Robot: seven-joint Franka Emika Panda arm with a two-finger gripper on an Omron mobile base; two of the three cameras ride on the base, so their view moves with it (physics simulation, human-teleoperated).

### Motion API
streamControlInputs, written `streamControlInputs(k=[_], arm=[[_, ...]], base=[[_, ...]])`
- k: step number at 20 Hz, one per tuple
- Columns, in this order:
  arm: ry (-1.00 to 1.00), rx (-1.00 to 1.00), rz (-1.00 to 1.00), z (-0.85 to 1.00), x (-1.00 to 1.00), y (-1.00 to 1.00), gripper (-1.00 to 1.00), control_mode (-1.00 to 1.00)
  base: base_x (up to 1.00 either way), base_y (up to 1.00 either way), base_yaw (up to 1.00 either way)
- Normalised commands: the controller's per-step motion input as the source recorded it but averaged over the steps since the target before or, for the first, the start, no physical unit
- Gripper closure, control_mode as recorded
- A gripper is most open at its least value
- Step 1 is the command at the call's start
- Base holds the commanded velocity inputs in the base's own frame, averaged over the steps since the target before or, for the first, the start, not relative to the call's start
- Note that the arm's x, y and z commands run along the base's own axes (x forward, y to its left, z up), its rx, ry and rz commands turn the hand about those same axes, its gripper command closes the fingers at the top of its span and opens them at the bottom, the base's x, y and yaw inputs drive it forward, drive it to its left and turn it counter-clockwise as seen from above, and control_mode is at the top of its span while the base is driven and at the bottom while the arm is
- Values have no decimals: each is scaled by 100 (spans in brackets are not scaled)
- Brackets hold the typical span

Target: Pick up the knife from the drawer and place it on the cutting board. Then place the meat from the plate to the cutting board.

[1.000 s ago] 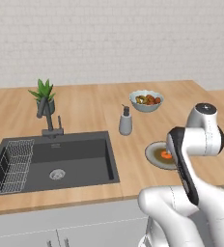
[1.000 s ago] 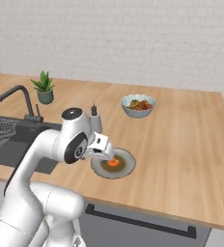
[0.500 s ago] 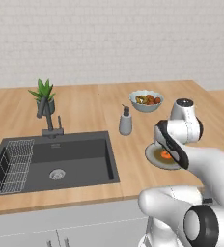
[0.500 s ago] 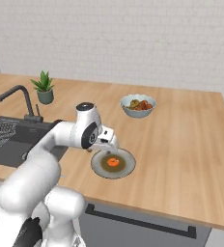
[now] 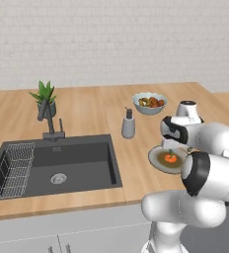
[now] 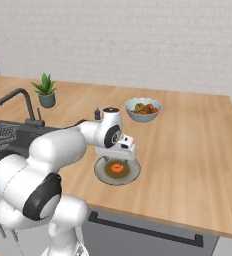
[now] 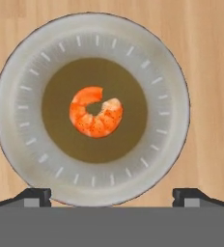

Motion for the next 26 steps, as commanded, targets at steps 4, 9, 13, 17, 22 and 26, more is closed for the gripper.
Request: streamControlInputs(k=[4, 9, 13, 17, 22, 26], arm=[[0, 4, -1, -58, 8, -3, -100, -100], [0, 0, 0, -9, 8, 3, -100, -100], [0, 0, 0, -26, 26, 8, -100, -100], [0, 0, 0, -17, 18, 9, -100, -100], [0, 0, 0, -9, 12, 11, -100, -100], [0, 0, 0, -9, 15, 6, -100, -100]], base=[[0, 0, 0], [0, 0, 0], [0, 0, 0], [0, 0, 0], [0, 0, 0], [0, 0, 0]])
